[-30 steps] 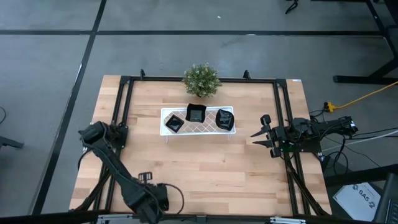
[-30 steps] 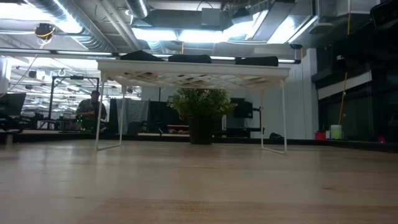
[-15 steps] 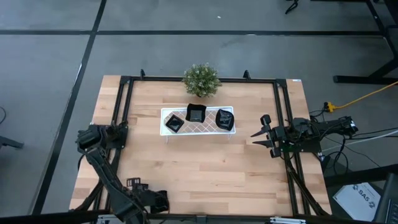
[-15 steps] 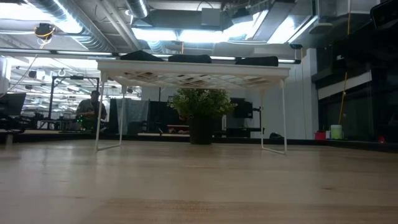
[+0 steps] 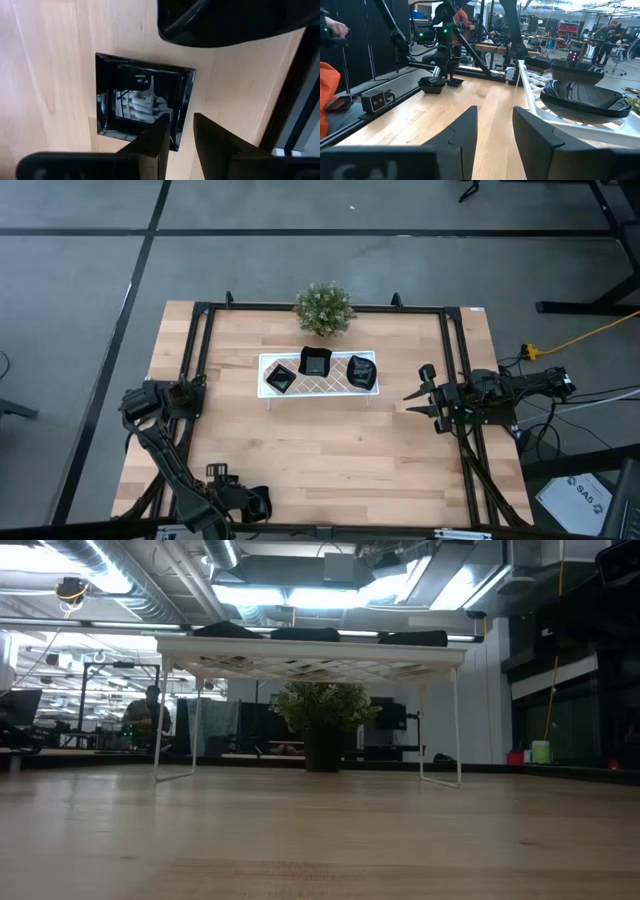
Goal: Pick & Place Mini shaped plates
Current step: Stack the black square plate on top of the black square plate on the shelf
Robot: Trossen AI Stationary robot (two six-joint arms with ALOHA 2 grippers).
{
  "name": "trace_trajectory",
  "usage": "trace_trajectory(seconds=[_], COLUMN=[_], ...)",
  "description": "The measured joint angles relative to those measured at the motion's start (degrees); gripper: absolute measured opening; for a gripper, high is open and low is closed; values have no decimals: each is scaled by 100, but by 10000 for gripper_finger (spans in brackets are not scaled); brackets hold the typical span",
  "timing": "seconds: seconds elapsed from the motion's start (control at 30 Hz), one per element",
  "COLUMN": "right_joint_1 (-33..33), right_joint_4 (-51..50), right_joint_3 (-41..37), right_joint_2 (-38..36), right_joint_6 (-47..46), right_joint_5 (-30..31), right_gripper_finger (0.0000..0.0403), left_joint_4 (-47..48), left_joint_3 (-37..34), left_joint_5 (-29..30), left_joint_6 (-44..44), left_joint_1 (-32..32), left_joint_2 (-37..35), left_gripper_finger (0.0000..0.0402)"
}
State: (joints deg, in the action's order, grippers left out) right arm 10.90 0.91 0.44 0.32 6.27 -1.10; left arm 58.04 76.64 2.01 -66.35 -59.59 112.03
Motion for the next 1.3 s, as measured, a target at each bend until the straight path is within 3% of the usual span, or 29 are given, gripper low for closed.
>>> trace_trajectory(seconds=[0.83,1.17,1.3], right_joint_1=[-1,-2,-1], right_joint_4=[-1,-2,0], right_joint_3=[0,-1,-1], right_joint_2=[-1,-2,-2], right_joint_6=[1,-1,0], right_joint_5=[0,0,0], right_gripper_finger=[124,124,124], left_joint_4=[-169,-83,-80], left_joint_3=[-37,-37,-37], left_joint_5=[344,364,366], left_joint_6=[105,-25,-139], left_joint_1=[0,0,4], left_joint_2=[144,140,140], left_gripper_finger=[80,9,6])
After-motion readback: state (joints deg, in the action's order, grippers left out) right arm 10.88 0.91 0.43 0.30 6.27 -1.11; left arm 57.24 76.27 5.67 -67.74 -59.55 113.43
